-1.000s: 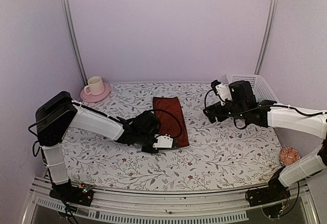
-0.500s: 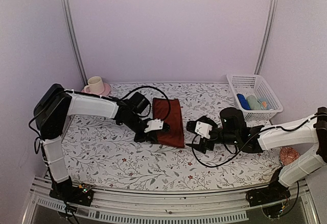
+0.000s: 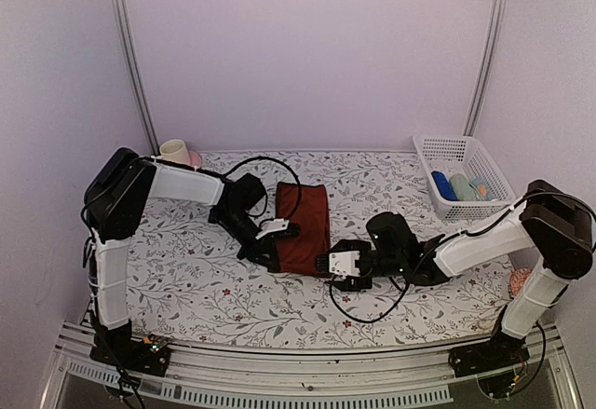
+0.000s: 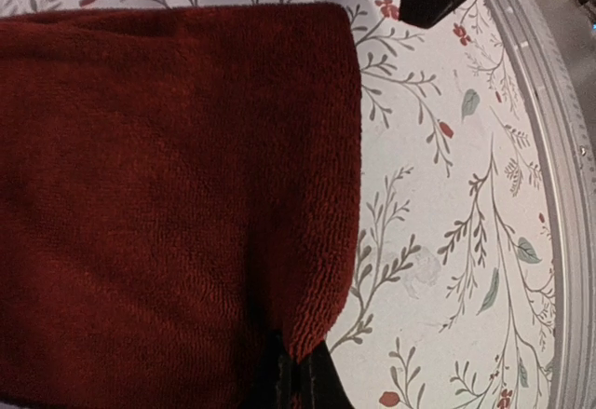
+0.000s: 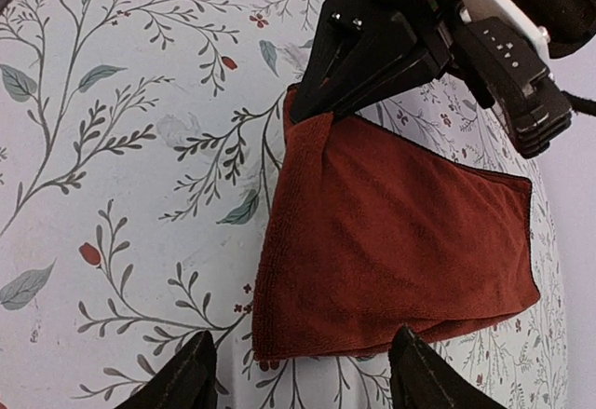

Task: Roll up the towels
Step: Roll the towel at the center of the board.

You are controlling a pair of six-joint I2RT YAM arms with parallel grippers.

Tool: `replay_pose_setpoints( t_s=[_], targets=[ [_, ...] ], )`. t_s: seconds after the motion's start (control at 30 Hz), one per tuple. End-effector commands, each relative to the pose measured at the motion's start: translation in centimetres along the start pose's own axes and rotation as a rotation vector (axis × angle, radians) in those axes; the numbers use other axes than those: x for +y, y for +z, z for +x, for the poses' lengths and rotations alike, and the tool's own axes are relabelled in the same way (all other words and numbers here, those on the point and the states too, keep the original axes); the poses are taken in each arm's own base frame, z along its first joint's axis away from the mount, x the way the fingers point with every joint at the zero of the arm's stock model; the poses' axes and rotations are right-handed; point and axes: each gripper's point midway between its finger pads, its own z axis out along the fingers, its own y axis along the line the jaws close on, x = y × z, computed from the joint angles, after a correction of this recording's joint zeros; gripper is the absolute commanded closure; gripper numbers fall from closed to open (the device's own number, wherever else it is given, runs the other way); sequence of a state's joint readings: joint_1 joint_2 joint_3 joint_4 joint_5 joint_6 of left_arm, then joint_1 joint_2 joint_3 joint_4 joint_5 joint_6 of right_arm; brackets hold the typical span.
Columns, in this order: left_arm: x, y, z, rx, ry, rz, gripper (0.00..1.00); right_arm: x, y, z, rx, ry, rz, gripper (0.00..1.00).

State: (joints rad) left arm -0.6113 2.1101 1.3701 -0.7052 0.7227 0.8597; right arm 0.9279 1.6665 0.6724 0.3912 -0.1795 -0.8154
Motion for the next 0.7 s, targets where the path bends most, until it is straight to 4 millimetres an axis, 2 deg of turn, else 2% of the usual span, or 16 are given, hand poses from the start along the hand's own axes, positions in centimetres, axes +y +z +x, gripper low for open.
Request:
replay_pose_setpoints(
  t_s=[0.0, 0.07, 0.13, 0.33, 0.43, 0.5, 0.6, 0.67],
  targets=[
    [-1.0, -0.4, 0.1, -0.024, -0.043, 0.07, 1.0, -0.1, 1.7, -0.1, 0.032, -0.031, 0.025, 0.39],
    [-0.9, -0.4, 0.1, -0.024, -0.045, 0.067, 0.98, -0.1, 2.5, 0.8, 0.076, -0.032, 0.038, 0.47],
    [-0.9, -0.4, 0.2, -0.02, -0.05, 0.068, 0.98, -0.1, 3.0, 1.3, 0.101, -0.027, 0.044, 0.51],
    [-0.9, -0.2, 0.6, -0.011, -0.06, 0.069, 0.97, 0.3, 3.7, 1.6, 0.116, -0.013, 0.036, 0.61],
    [-1.0, -0.3, 0.7, -0.008, -0.06, 0.066, 0.95, 0.7, 4.1, 1.9, 0.133, 0.006, 0.01, 0.78],
    [-1.1, -0.4, 0.7, -0.005, -0.057, 0.061, 0.93, 1.0, 4.1, 1.7, 0.134, 0.033, -0.021, 0.94],
    [-1.2, -1.1, 0.5, 0.001, -0.041, 0.037, 0.91, 1.8, 3.6, 0.8, 0.115, 0.074, -0.084, 0.98],
    [-1.5, -1.8, 0.1, -0.007, -0.025, 0.022, 0.83, 1.7, 3.1, 0.1, 0.103, 0.104, -0.101, 0.98]
  ],
)
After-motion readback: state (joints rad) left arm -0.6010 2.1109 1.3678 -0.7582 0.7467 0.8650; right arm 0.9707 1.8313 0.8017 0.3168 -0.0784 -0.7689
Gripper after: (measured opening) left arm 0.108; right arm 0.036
